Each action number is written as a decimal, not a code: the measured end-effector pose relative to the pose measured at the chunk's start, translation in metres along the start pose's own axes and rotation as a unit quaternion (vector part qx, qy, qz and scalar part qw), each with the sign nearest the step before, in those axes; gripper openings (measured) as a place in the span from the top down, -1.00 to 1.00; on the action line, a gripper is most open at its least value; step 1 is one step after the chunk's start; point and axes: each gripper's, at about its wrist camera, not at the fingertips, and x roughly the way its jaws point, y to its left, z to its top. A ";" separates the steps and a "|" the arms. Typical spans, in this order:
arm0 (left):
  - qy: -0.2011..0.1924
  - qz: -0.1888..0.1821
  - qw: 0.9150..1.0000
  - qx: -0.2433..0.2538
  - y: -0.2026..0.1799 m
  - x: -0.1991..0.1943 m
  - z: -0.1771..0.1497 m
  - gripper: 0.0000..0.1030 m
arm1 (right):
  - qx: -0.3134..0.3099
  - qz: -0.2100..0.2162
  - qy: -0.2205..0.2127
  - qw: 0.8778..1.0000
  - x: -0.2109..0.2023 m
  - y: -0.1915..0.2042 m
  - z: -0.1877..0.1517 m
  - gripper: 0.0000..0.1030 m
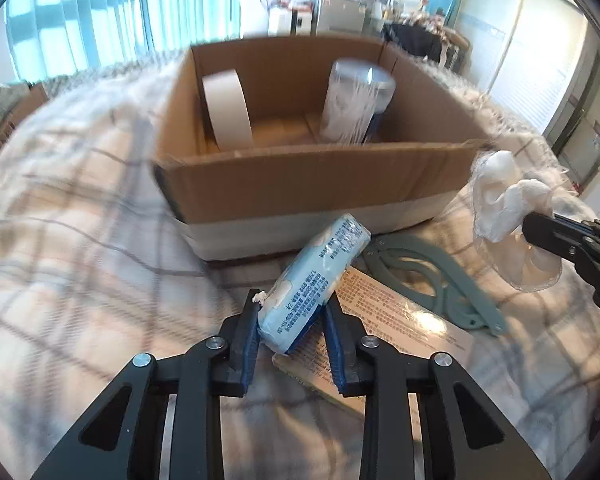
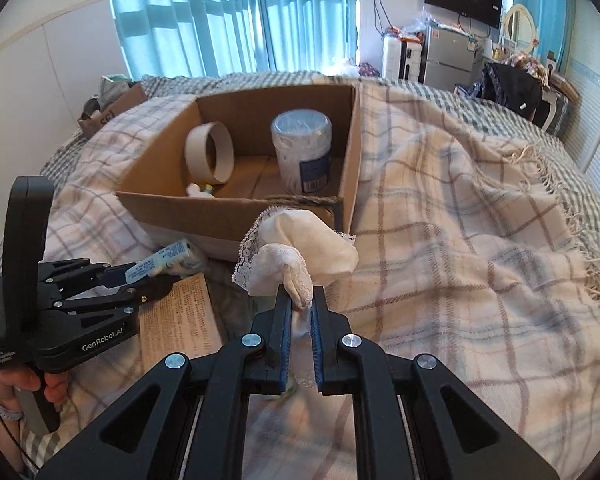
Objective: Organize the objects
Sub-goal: 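Carry cloth and packet into the box and open both tools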
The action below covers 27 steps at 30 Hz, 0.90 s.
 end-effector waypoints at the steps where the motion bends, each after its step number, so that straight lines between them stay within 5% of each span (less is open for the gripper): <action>1: -0.008 -0.002 1.000 0.001 0.000 -0.009 -0.002 0.48 | -0.004 -0.002 -0.004 1.000 -0.007 0.004 0.000 0.84; 14: -0.100 0.008 0.995 -0.021 0.019 -0.107 0.014 0.51 | -0.034 -0.014 -0.078 0.996 -0.095 0.039 0.016 0.84; 27: -0.150 0.021 0.988 -0.014 0.020 -0.130 0.098 0.51 | -0.054 0.018 -0.131 0.990 -0.103 0.059 0.105 0.84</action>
